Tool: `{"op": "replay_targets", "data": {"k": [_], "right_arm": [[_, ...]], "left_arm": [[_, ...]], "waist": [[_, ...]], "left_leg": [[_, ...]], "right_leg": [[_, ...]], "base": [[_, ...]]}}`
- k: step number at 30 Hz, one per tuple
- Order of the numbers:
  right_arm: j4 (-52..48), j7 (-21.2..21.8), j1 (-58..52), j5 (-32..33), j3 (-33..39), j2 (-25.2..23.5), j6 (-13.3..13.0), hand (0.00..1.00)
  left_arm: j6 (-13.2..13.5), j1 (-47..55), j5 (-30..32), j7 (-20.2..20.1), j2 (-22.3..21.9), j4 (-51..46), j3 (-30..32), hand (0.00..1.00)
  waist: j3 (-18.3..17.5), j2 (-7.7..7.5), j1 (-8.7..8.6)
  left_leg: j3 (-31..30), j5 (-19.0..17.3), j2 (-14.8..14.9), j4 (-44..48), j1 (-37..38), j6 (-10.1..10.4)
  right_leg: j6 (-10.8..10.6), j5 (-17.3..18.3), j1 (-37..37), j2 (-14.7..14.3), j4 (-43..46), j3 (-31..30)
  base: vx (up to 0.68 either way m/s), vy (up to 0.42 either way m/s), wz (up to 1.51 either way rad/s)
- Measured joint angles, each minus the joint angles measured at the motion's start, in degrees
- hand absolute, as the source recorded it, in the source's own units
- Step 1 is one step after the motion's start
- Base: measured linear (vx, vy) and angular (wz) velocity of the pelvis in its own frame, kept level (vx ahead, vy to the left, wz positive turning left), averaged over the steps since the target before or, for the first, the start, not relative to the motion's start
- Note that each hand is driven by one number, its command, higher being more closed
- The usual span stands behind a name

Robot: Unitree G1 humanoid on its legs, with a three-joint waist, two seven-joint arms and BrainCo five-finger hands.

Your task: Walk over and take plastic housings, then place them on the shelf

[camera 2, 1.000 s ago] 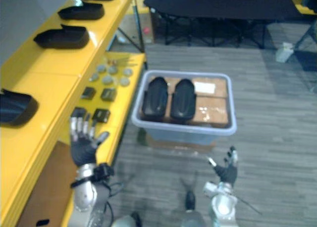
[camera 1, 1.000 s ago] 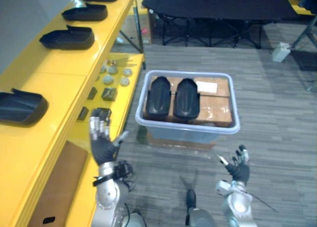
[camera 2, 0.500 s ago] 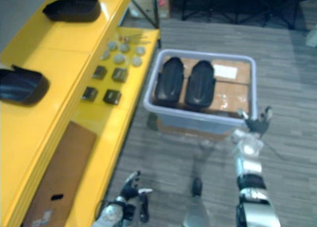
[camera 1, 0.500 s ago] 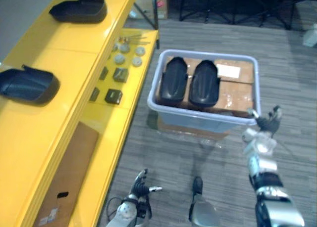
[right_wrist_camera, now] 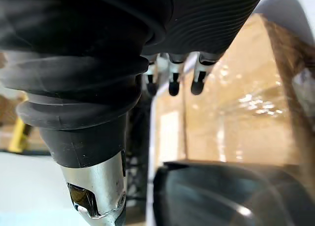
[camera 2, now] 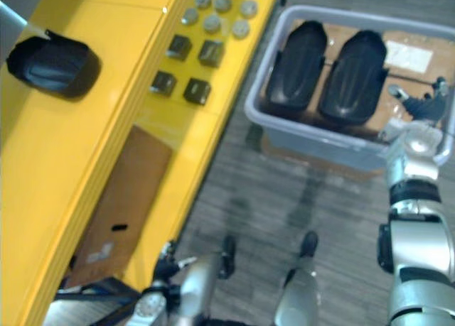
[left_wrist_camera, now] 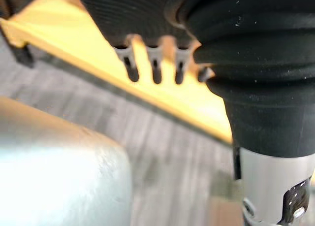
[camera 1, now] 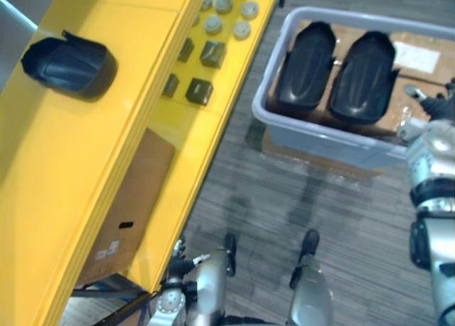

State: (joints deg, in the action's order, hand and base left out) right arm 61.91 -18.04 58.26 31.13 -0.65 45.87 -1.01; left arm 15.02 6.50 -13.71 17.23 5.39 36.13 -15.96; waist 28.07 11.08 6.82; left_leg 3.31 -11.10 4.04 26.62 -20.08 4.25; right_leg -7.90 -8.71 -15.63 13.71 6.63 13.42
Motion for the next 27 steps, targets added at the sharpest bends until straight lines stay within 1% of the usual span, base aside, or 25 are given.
{"op": "replay_targets", "data": {"k": [1, 2, 3, 5, 6, 8, 10, 12, 13, 14, 16, 18, 19, 20, 21, 24, 26, 27], "right_arm": [[0.48, -0.6, 0.76, -0.16, -0.14, 0.72, 1.4, 0.0], [1.26, -1.04, 2.09, -0.55, -0.86, 1.33, 2.89, 0.0], [1.73, -1.19, 2.85, -0.67, -1.4, 1.71, 3.7, 0.0], [2.4, -3.18, 4.04, -1.62, -2.37, 3.62, 6.14, 0.0], [2.76, -4.16, 4.13, -1.67, -2.37, 4.21, 6.68, 0.0], [4.46, -6.75, 4.68, -2.74, -2.36, 4.7, 8.68, 0.0], [5.36, -8.35, 4.81, -2.74, -2.34, 5.0, 9.58, 0.0], [6.12, -9.14, 5.34, -2.79, -2.33, 6.14, 11.3, 0.0], [6.21, -9.49, 5.34, -2.78, -2.33, 6.61, 11.76, 0.0], [6.31, -9.75, 5.34, -2.75, -2.33, 7.54, 13.1, 0.0], [6.4, -9.74, 5.32, -2.75, -2.33, 7.62, 13.99, 0.0], [6.55, -9.24, 5.23, -2.77, -2.35, 7.93, 16.66, 0.0], [6.55, -9.15, 5.22, -2.77, -2.35, 8.31, 16.98, 0.0], [6.55, -8.91, 5.03, -2.78, -2.39, 9.23, 17.45, 0.0], [6.55, -8.27, 4.66, -3.18, -2.54, 9.98, 17.61, 0.0], [6.55, -8.03, 4.62, -3.91, -4.11, 10.46, 17.4, 0.0], [6.55, -8.06, 4.59, -4.7, -4.67, 11.02, 17.34, 0.0], [6.55, -8.16, 4.57, -5.01, -5.05, 12.04, 17.26, 0.0]], "left_arm": [[0.07, -0.31, -0.05, -0.01, -0.3, 0.01, 0.0, 0.0], [0.11, -0.4, -0.74, -0.02, -0.33, 0.01, -0.09, 0.0], [0.11, -0.42, -1.53, -0.02, -0.37, 0.01, -0.13, 0.0], [0.1, -0.49, -3.75, -0.01, -0.94, 0.07, -0.13, 0.0], [0.12, -0.49, -4.49, -0.01, -1.13, 0.06, -0.06, 0.0], [0.15, -0.52, -5.95, -0.05, -1.17, 0.09, -0.02, 0.0], [0.19, -0.52, -6.52, -0.09, -1.17, 0.1, -0.04, 0.0], [0.8, -0.53, -6.7, -0.19, -1.28, 0.16, -0.25, 0.0], [0.96, -0.58, -6.76, -0.19, -1.35, 0.28, -0.41, 0.0], [1.13, -0.91, -8.02, -0.24, -1.46, 0.86, -0.9, 0.0], [1.13, -0.92, -8.9, -0.32, -1.47, 1.05, -1.1, 0.0], [1.13, -0.92, -8.93, -0.61, -1.48, 1.47, -1.28, 0.0], [1.13, -0.95, -8.95, -0.64, -1.48, 1.65, -1.49, 0.0], [1.13, -1.01, -9.01, -0.63, -1.49, 2.13, -1.95, 0.0], [1.14, -1.11, -9.67, -0.63, -1.48, 2.2, -2.21, 0.0], [1.13, -1.12, -11.2, -0.62, -1.48, 2.37, -2.45, 0.0], [1.13, -1.22, -11.2, -0.72, -1.48, 2.9, -2.79, 0.0], [1.13, -1.52, -11.26, -1.01, -1.49, 3.33, -2.94, 0.0]], "waist": [[0.06, 0.31, 0.71], [0.15, 0.74, 0.85], [0.21, 0.95, 0.92], [0.08, 1.54, 1.68], [0.03, 1.61, 1.94], [-0.01, 1.67, 2.13], [-0.04, 1.73, 2.31], [-0.29, 2.09, 2.94], [-0.42, 2.27, 3.18], [-0.73, 2.71, 3.73], [-0.92, 2.98, 3.91], [-1.37, 3.61, 4.2], [-1.6, 3.92, 4.32], [-2.14, 4.66, 4.57], [-2.23, 4.79, 5.13], [-2.32, 4.92, 5.44], [-2.78, 5.54, 5.51], [-2.98, 5.81, 5.93]], "left_leg": [[0.01, 0.07, -0.18, 0.08, -0.65, -0.11], [-0.22, 0.1, -0.27, 0.54, -1.51, -0.15], [-0.3, 0.1, -0.3, 0.84, -2.01, -0.16], [-0.46, 0.17, -0.62, 1.52, -3.88, -0.27], [-0.55, 0.17, -0.71, 1.84, -4.51, -0.28], [-0.87, 0.17, -0.88, 2.15, -5.35, -0.29], [-1.15, 0.17, -0.88, 2.35, -5.75, -0.29], [-1.36, 0.07, -0.79, 3.04, -6.85, -0.4], [-1.43, 0.07, -0.78, 3.21, -7.13, -0.42], [-1.52, 0.02, -0.78, 3.56, -7.78, -0.47], [-1.6, -0.12, -0.76, 3.99, -8.23, -0.61], [-2.03, -0.33, -0.74, 4.63, -8.9, -0.66], [-2.3, -0.48, -0.71, 5.05, -9.32, -0.58], [-2.88, -0.67, -0.65, 5.64, -10.13, -0.53], [-2.97, -0.8, -0.56, 5.77, -10.21, -0.46], [-3.03, -0.91, -0.52, 5.75, -10.33, -0.42], [-3.48, -0.93, -0.52, 5.97, -10.98, -0.42], [-3.66, -0.94, -0.55, 5.97, -11.32, -0.4]], "right_leg": [[0.01, 0.03, -0.78, 0.25, 0.35, -0.02], [-0.04, 0.15, -1.56, 0.4, 0.84, 0.11], [-0.09, 0.19, -1.94, 0.45, 1.0, 0.16], [-0.12, 0.38, -3.93, 0.91, 2.05, 0.17], [-0.15, 0.47, -4.52, 1.04, 2.41, 0.18], [-0.01, 0.7, -5.34, 1.26, 3.13, 0.37], [0.07, 0.9, -5.67, 1.28, 3.53, 0.56], [0.25, 1.39, -6.98, 1.35, 4.69, 0.6], [0.28, 1.44, -7.27, 1.36, 4.98, 0.62], [0.26, 1.62, -7.89, 1.43, 5.39, 0.64], [0.47, 2.12, -8.5, 1.54, 6.22, 0.65], [0.81, 2.91, -8.99, 1.63, 6.92, 0.97], [0.88, 3.07, -9.31, 1.61, 6.96, 1.17], [1.06, 3.29, -9.41, 1.64, 7.09, 2.08], [1.09, 3.33, -9.57, 1.62, 7.08, 2.32], [1.21, 3.38, -9.53, 1.65, 6.97, 2.7], [1.27, 3.4, -9.56, 1.77, 6.88, 3.68], [1.38, 3.47, -9.97, 1.79, 6.92, 3.91]], "base": [[-0.08, 0.059, 0.05], [-0.07, 0.048, 0.05], [-0.07, 0.059, 0.07], [-0.05, 0.067, 0.05], [-0.03, 0.059, 0.09], [-0.01, 0.054, 0.08], [0.0, 0.04, 0.05], [-0.01, 0.054, 0.03], [-0.02, 0.063, 0.02], [-0.02, 0.045, 0.03], [-0.02, 0.044, 0.02], [-0.03, 0.044, 0.06], [-0.04, 0.051, 0.13], [-0.04, 0.057, 0.11], [-0.05, 0.062, 0.09], [0.0, 0.043, 0.02], [0.02, 0.033, 0.09], [0.03, 0.045, 0.05]]}}
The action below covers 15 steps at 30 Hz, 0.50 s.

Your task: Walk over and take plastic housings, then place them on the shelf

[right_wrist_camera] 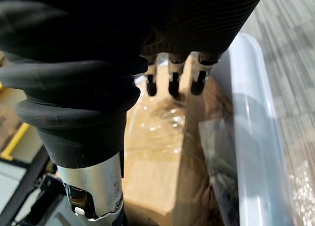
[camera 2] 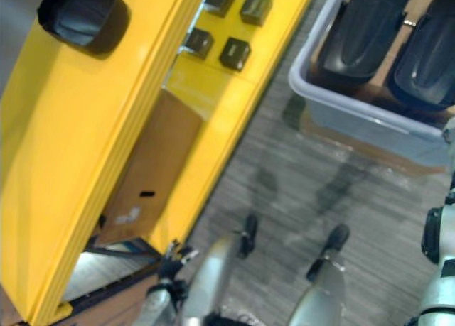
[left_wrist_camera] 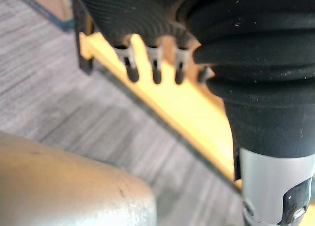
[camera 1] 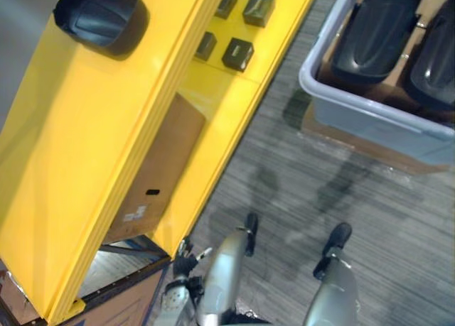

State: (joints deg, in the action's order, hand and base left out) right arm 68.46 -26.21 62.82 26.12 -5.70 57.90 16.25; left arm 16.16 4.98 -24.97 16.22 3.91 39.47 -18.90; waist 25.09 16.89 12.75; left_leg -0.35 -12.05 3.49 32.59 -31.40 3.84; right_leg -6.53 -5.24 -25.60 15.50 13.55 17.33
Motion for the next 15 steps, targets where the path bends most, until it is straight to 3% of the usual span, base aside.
{"op": "replay_targets", "data": {"k": [9, 11, 15], "right_arm": [[-0.02, -7.17, -0.02, 0.07, 0.05, 0.75, -0.28, 0.0], [-0.07, -7.03, -0.01, 0.05, 0.05, 0.75, -1.36, 0.0], [-0.53, -2.12, 0.27, 0.06, -0.77, 0.76, -5.36, 0.0]], "left_arm": [[0.05, -0.57, -1.45, -0.16, -0.06, 0.1, -0.65, 0.0], [0.05, -0.57, -1.76, -0.13, -0.05, 0.1, -0.73, 0.0], [0.03, -0.57, -2.11, -0.03, 0.02, 0.1, -0.92, 0.0]], "waist": [[-0.23, 0.3, 2.3], [-0.24, 0.31, 2.36], [-0.26, 0.34, 2.37]], "left_leg": [[-0.68, -0.32, 0.66, 0.07, -0.19, 0.5], [-0.83, -0.35, 0.79, 0.08, -0.18, 0.54], [-1.13, -0.41, 0.94, 0.12, -0.14, 0.64]], "right_leg": [[0.24, 1.62, -1.3, -0.28, 3.23, 0.31], [0.67, 2.08, -1.33, -0.35, 3.28, 0.51], [0.89, 2.57, -1.29, -0.35, 3.39, 1.04]], "base": [[0.02, 0.011, -0.01], [0.0, 0.0, 0.0], [-0.01, 0.008, 0.0]]}}
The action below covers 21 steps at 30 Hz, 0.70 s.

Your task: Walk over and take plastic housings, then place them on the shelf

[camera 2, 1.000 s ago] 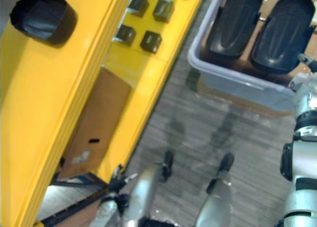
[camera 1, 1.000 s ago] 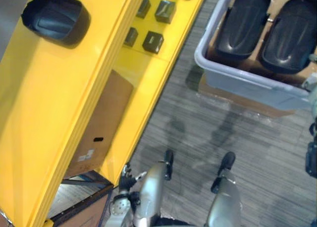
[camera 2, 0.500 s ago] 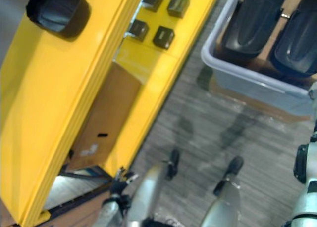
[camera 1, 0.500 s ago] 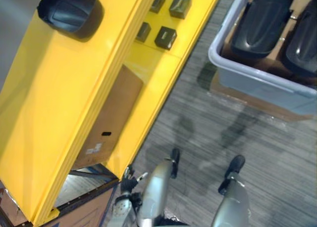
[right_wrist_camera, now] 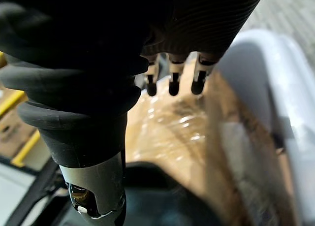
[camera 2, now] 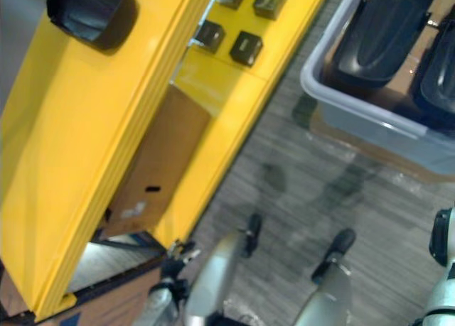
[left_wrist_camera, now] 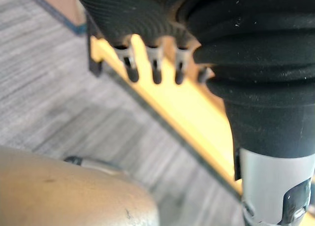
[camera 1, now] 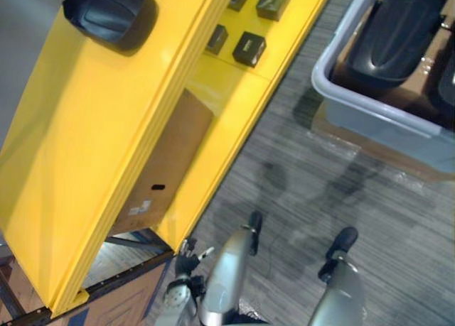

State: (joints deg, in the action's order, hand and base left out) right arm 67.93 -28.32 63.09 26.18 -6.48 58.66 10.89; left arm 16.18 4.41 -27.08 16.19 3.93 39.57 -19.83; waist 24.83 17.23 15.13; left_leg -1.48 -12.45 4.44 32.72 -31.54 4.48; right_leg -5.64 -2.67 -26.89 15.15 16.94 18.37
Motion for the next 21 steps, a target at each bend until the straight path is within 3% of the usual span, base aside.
{"op": "replay_targets", "data": {"k": [4, 9, 12, 17, 21], "right_arm": [[-2.44, 2.56, 0.68, -1.23, -2.05, 0.0, -4.57, 0.0], [-4.77, 3.97, 1.46, -5.18, -5.23, 0.0, -6.59, 0.0], [-4.78, 3.87, 1.63, -5.27, -5.53, 0.0, -5.41, 0.0], [-4.14, 1.94, 2.24, -4.61, -6.24, -0.11, 0.65, 0.0], [-3.96, -3.49, 2.24, -4.56, -6.19, -0.32, 0.78, 0.0]], "left_arm": [[-0.01, 0.0, 0.0, 0.01, 0.01, 0.01, -0.19, 0.0], [-0.05, 0.0, -0.1, -0.01, 0.05, 0.06, -1.66, 0.0], [-0.07, 0.0, -0.18, -0.09, 0.01, 0.23, -2.29, 0.0], [-0.04, -0.01, -1.94, -0.86, -0.42, 0.69, -3.0, 0.0], [0.02, -0.01, -2.24, -1.19, -0.57, 1.16, -3.35, 0.0]], "waist": [[-0.1, 0.14, 0.07], [-0.77, 1.02, 0.81], [-1.22, 1.6, 1.48], [-1.95, 2.55, 3.14], [-2.32, 3.02, 3.31]], "left_leg": [[-0.04, 0.0, 0.06, -0.01, 0.05, 0.01], [-0.54, -0.18, 0.03, -0.09, 0.35, 0.3], [-1.08, -0.22, 0.03, -0.3, 0.42, 0.38], [-1.26, -0.38, 0.09, -0.51, 0.43, 0.65], [-2.16, -0.52, -0.11, -0.48, 0.49, 0.86]], "right_leg": [[0.05, 0.27, -0.04, 0.03, 0.28, 0.16], [0.25, 1.44, -0.08, 0.28, 1.56, 0.68], [0.47, 2.27, -0.17, 0.44, 2.42, 1.31], [0.23, 2.96, -1.2, 0.79, 4.06, 1.67], [-0.04, 2.73, -0.92, 0.72, 4.46, 1.94]], "base": [[0.0, 0.0, 0.0], [0.01, 0.011, 0.04], [0.02, 0.003, 0.08], [0.04, 0.004, -0.03], [0.06, 0.019, -0.04]]}}
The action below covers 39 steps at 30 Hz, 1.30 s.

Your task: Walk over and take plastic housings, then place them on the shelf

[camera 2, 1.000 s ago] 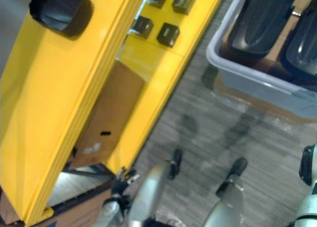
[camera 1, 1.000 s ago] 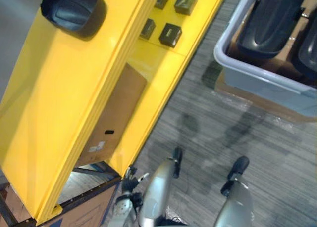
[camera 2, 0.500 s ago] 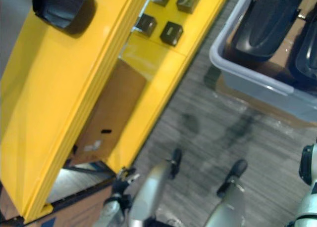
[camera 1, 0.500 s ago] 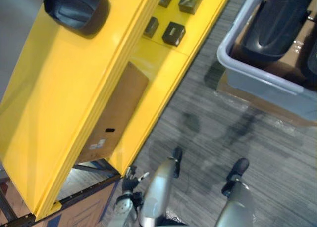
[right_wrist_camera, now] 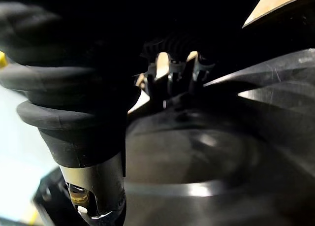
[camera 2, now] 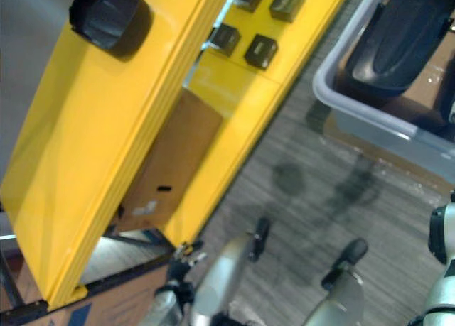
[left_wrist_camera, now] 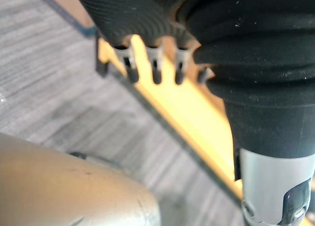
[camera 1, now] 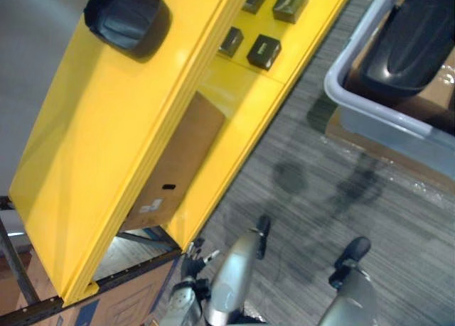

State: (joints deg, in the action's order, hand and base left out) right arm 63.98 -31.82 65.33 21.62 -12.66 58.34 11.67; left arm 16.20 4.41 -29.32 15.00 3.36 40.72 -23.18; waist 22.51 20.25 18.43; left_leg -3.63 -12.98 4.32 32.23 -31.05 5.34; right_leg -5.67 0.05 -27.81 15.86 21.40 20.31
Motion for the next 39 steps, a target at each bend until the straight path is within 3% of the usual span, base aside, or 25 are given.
{"op": "replay_targets", "data": {"k": [4, 8, 9, 10, 15, 17, 20, 24, 29, 39], "right_arm": [[0.53, -5.27, -0.03, -0.04, 0.14, -0.22, -1.27, 0.0], [0.31, -8.86, -0.02, -2.21, 0.76, -0.24, -7.97, 0.0], [0.14, -9.1, -0.02, -2.45, 1.11, -0.24, -8.84, 0.0], [-0.37, -8.79, -0.02, -3.05, 1.26, -0.23, -11.48, 0.0], [-4.1, -4.65, 0.01, -6.87, 1.1, -0.23, -19.76, 0.0], [-5.12, -4.9, 0.12, -8.08, 0.82, -0.23, -20.75, 0.0], [-4.96, -9.25, 0.25, -7.81, 0.85, -0.24, -19.49, 0.0], [-2.6, -11.79, 0.21, -4.36, 1.97, -0.24, -14.12, 0.0], [0.21, -11.96, -0.32, -1.17, 3.52, -0.29, -7.87, 0.0], [3.43, -10.53, -1.73, 1.56, 3.49, -0.28, -1.14, 0.0]], "left_arm": [[0.09, 0.0, -0.01, -0.04, 0.0, 0.04, -0.04, 0.0], [0.45, -0.03, -0.02, -0.04, 0.01, 0.2, -0.17, 0.0], [0.45, -0.03, -0.02, -0.03, 0.01, 0.21, -0.17, 0.0], [0.44, -0.03, -0.05, -0.03, 0.02, 0.26, -0.17, 0.0], [0.41, -0.03, -0.05, -0.02, 0.02, 0.3, -0.18, 0.0], [0.35, -0.04, -0.05, -0.02, 0.02, 0.3, -0.19, 0.0], [0.22, -0.07, -0.05, 0.02, 0.02, 0.3, -0.24, 0.0], [-0.02, -0.07, -0.09, 0.03, 0.08, 0.31, -0.22, 0.0], [0.2, -0.07, -0.77, 0.04, 0.08, 0.54, -0.28, 0.0], [0.78, -0.07, -2.16, -0.04, 0.08, 0.9, -0.57, 0.0]], "waist": [[-0.01, 0.01, 0.02], [-0.01, 0.01, 0.02], [-0.01, 0.02, 0.01], [-0.02, 0.03, -0.09], [-0.04, 0.05, -0.16], [-0.04, 0.05, -0.13], [-0.02, 0.03, -0.12], [-0.01, 0.01, -0.32], [0.0, 0.0, -0.45], [-0.01, 0.01, -0.45]], "left_leg": [[-0.18, -0.02, -0.1, 0.05, -0.02, 0.01], [-0.36, -0.33, -0.06, 0.22, -0.01, 0.01], [-0.35, -0.33, -0.07, 0.23, -0.01, 0.0], [-0.36, -0.32, -0.06, 0.25, 0.01, 0.0], [-0.43, -0.32, 0.04, 0.26, 0.13, 0.0], [-0.48, -0.32, 0.06, 0.25, 0.44, 0.0], [-0.46, -0.4, 0.01, 0.22, 0.8, -0.01], [-0.34, -0.64, 0.19, 0.22, 0.89, -0.13], [-0.06, -0.7, 0.15, 0.17, 0.85, -0.21], [0.47, -0.86, 0.01, -0.09, 0.64, -0.49]], "right_leg": [[-0.14, -0.09, 0.09, 0.05, -0.11, 0.01], [-0.26, -0.16, 0.28, -0.03, -0.78, 0.08], [-0.27, -0.17, 0.33, -0.03, -0.88, 0.08], [-0.31, -0.21, 0.43, -0.03, -1.06, 0.1], [-0.34, -0.24, 0.59, -0.11, -1.03, 0.21], [-0.34, -0.24, 0.99, -0.15, -1.05, 0.3], [-0.39, -0.28, 1.45, -0.15, -1.28, 0.3], [-0.52, -1.06, 1.95, -0.68, -2.72, 0.23], [-0.69, -1.77, 2.07, -0.81, -3.32, -0.04], [-1.0, -2.24, 1.92, -0.77, -4.39, -0.25]], "base": [[0.02, 0.049, 0.0], [-0.03, 0.053, 0.0], [-0.03, 0.052, -0.01], [-0.01, 0.046, 0.0], [0.0, 0.03, 0.0], [0.01, 0.015, 0.01], [0.01, 0.032, 0.0], [0.0, 0.049, -0.05], [0.01, 0.048, -0.04], [0.0, 0.046, -0.02]]}}
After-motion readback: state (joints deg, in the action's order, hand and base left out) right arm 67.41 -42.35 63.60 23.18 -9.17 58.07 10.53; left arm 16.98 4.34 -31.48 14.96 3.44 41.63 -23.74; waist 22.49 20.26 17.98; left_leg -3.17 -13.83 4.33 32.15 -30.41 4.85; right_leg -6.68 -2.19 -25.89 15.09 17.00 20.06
